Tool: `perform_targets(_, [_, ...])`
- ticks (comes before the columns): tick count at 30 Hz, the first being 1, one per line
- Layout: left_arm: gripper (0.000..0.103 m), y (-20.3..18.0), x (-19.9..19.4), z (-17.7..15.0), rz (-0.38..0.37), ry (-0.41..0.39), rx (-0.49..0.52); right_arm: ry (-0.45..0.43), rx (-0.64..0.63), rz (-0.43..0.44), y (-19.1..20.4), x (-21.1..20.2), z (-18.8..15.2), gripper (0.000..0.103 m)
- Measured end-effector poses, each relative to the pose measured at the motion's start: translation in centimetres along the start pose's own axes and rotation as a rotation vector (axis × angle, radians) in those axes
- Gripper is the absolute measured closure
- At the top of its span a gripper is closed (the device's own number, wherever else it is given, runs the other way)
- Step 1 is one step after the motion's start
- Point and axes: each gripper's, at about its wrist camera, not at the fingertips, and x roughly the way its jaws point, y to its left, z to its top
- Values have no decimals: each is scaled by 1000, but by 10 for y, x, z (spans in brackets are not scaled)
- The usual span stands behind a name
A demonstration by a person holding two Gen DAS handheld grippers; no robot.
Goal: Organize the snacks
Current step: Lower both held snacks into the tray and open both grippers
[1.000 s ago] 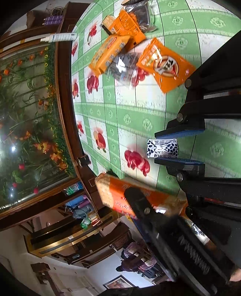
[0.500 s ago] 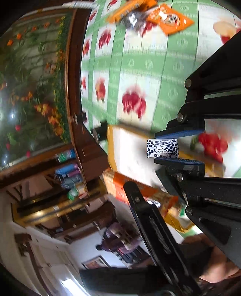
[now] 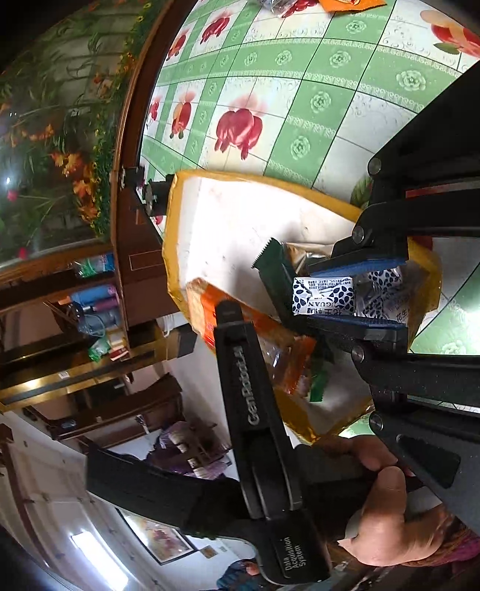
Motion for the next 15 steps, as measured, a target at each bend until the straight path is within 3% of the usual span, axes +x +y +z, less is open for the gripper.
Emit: perform_targets(15, [50, -3, 4, 0, 4, -5, 1, 25, -8, 0, -2, 11, -2, 80])
